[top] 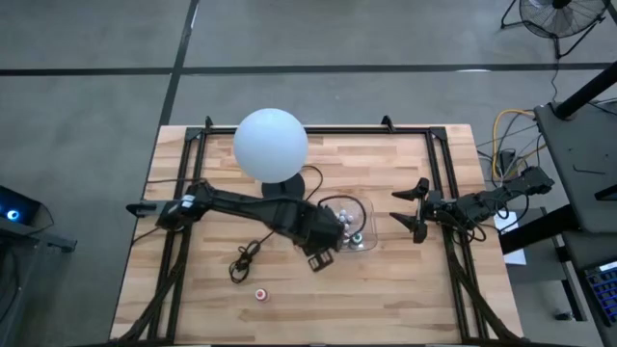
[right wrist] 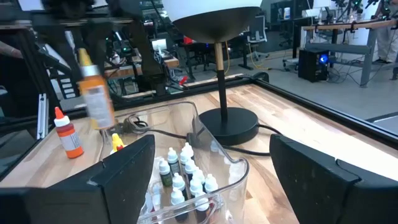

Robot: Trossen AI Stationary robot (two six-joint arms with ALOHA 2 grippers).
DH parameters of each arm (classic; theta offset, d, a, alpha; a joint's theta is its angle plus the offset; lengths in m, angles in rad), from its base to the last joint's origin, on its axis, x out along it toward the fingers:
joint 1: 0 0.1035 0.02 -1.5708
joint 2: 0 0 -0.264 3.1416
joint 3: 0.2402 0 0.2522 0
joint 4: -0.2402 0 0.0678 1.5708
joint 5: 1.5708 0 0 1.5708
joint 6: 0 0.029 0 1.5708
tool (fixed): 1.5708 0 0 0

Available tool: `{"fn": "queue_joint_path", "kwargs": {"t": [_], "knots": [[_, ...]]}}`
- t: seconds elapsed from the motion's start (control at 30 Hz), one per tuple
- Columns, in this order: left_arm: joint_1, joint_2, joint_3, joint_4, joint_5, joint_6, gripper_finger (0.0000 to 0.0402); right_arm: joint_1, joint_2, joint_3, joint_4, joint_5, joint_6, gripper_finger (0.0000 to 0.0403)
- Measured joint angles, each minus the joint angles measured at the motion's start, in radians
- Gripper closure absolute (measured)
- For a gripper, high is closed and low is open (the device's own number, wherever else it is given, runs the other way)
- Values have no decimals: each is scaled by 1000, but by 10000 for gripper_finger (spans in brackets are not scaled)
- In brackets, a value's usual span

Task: Pick & Place food coloring
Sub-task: Put the large yellow food coloring bottle into the transparent bin

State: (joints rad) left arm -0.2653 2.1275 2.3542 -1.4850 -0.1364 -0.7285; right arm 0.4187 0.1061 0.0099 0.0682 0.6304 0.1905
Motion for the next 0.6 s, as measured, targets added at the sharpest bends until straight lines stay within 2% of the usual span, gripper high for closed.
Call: {"fn": "queue_joint_path", "kwargs": {"t": [0.33,0.6], "knots": [[74,39,-1,20,-50,-23,315,0,0,0,0,0,0,106],[92,90,-3,48,-65,-42,315,-1,0,0,0,0,0,98]]}}
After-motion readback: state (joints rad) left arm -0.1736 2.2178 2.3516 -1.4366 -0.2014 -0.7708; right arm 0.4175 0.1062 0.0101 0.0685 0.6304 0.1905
